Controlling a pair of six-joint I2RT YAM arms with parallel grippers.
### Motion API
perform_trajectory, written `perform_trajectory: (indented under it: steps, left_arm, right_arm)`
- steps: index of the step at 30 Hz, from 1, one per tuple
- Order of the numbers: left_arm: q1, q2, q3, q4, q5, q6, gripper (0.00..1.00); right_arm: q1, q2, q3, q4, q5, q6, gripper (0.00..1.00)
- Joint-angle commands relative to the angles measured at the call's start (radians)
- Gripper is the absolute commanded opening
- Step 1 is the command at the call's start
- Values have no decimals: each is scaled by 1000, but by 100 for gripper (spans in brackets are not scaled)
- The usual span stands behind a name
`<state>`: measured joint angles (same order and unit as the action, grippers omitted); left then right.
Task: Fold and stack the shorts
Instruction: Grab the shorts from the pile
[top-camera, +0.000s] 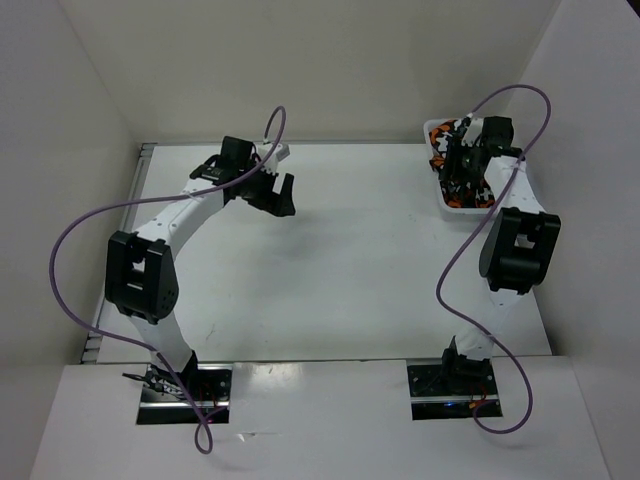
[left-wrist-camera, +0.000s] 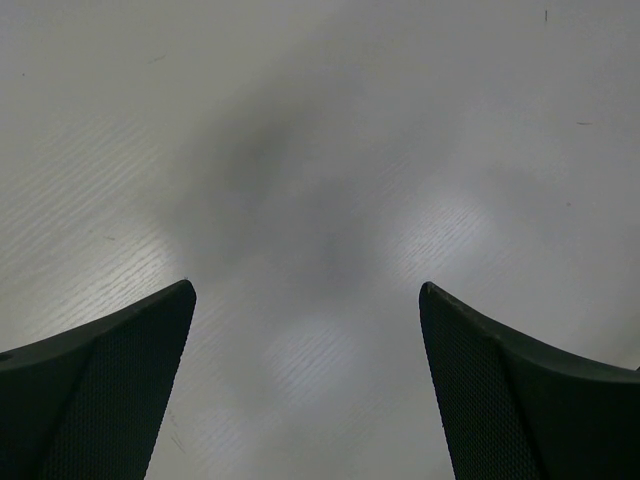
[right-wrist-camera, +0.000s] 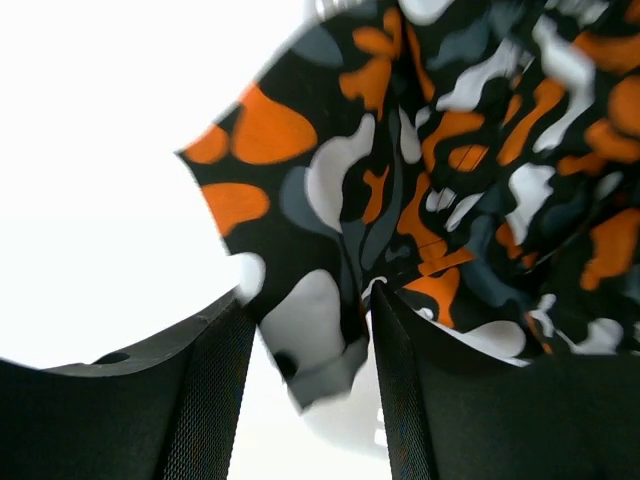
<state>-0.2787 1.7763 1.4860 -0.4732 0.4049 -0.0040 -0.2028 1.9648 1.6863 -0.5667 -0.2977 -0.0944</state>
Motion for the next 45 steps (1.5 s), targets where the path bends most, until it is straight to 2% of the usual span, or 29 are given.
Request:
perform_trajectory:
  steps: [1,3,7,9,10,11,12,18,24,26,27,29,30,33,37,42,45]
  left_arm:
    - [-4,-48,-15,-5,14,4,99]
    - [-4,-48,-15,-5,26,4,99]
    - [-4,-57,-15,-5,26,4,99]
    - [-4,-67,-26,-5,26,4,99]
    - [-4,-67,-26,-5,26,4,99]
    - [-4,-77,-36,-5,26,4,99]
    - [-4,-77,-36,-5,26,4,99]
    - [-4,-107,-70,-15,26,4,99]
    - [-4,-117,-79,-24,26,4,99]
    - [-4,-126,-79,-24,26,4,99]
    - [-4,-126,-79,-33,26,4,99]
    - [-4,-126,-79,-33,6,4,99]
    - [-4,-126,-79,-33,6,4,99]
    - [-4,-135,-88,-33,6,4,99]
    - [-4,-144,-89,-24,6,4,99]
    - [-4,-153,-89,70,-124,4,99]
    - [-4,-153,-78,140,-213,4,99]
  right_arm:
    - [-7,-115,6,79,0,4,55]
    - [-7,-115,6,79,0,4,55]
    - [-7,-103,-4,102,35,13,36]
    - [-7,-92,-4,111,45,13,33]
    - [-7,-81,-4,111,45,4,39]
    - [-7,-81,-4,111,45,4,57]
    - [-7,-81,-4,102,45,4,60]
    - [-7,-90,-14,102,8,-16,62]
    - [-7,-55,-51,111,49,-16,61]
    - [-7,-43,-51,120,58,-16,56]
    - [-7,-32,-51,120,58,-16,44]
    - [-7,-32,-19,129,58,-4,33]
    - [-7,-32,-8,129,58,-4,20]
    - [-7,-44,33,129,77,9,0]
    - [-7,-105,94,129,77,9,0]
    - [-7,-223,208,185,155,22,0]
    - [2,-248,350,240,227,22,0]
